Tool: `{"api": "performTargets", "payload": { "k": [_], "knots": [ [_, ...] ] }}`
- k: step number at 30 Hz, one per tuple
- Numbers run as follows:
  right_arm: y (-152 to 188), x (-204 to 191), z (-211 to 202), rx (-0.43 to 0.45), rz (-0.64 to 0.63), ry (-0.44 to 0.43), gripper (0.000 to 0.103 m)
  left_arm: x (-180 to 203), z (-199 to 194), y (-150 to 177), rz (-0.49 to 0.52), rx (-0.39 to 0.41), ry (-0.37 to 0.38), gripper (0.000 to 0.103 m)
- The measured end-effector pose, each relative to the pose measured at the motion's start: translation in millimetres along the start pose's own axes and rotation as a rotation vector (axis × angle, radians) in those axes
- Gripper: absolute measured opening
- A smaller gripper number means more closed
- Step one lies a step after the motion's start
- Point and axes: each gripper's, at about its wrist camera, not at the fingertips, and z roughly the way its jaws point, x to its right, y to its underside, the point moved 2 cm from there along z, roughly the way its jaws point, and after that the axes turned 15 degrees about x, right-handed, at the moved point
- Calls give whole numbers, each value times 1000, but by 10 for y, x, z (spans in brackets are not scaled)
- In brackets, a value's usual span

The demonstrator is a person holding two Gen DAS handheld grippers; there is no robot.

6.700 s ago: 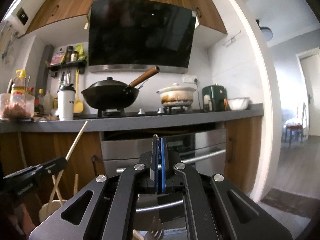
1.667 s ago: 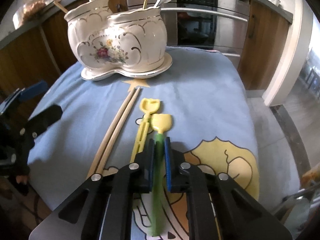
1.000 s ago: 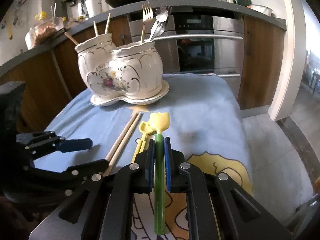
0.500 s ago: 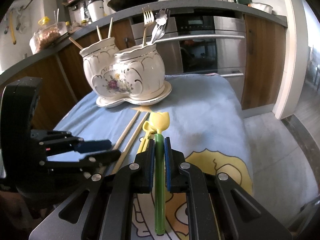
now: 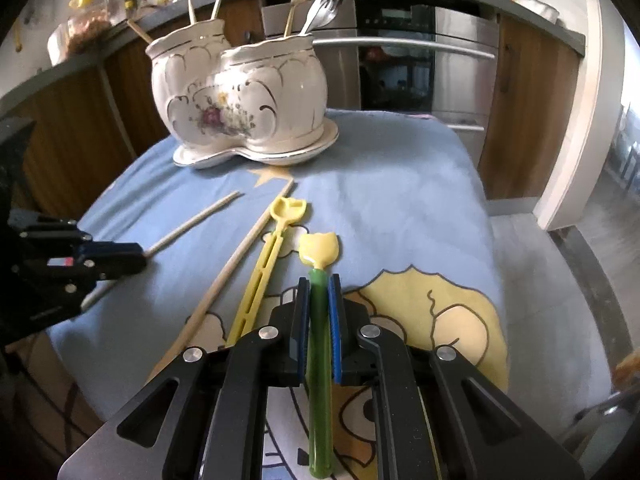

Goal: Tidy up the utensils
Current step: 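Grasp the green tulip-topped utensil with right tool while left grasps a chopstick, then lift chopstick over tall pot with left tool while right carries tulip utensil over short pot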

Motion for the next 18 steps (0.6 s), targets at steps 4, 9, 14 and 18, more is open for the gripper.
{"api": "performTargets", "payload": {
  "k": [4,9,14,18],
  "knots": [
    [7,-17,10,-2,-7,9,11,-16,33,-29,-19,19,6,8],
    [7,-34,-2,10,-14,14,10,-55,12,23,-36,49,20,6],
    [-116,-2,-121,77,28,-6,10,-136,-35,8,-44,97,36,6],
    [-294,-17,-276,168,55,-33,10,-231,-270,-89,-43,229,50,6]
  ]
}}
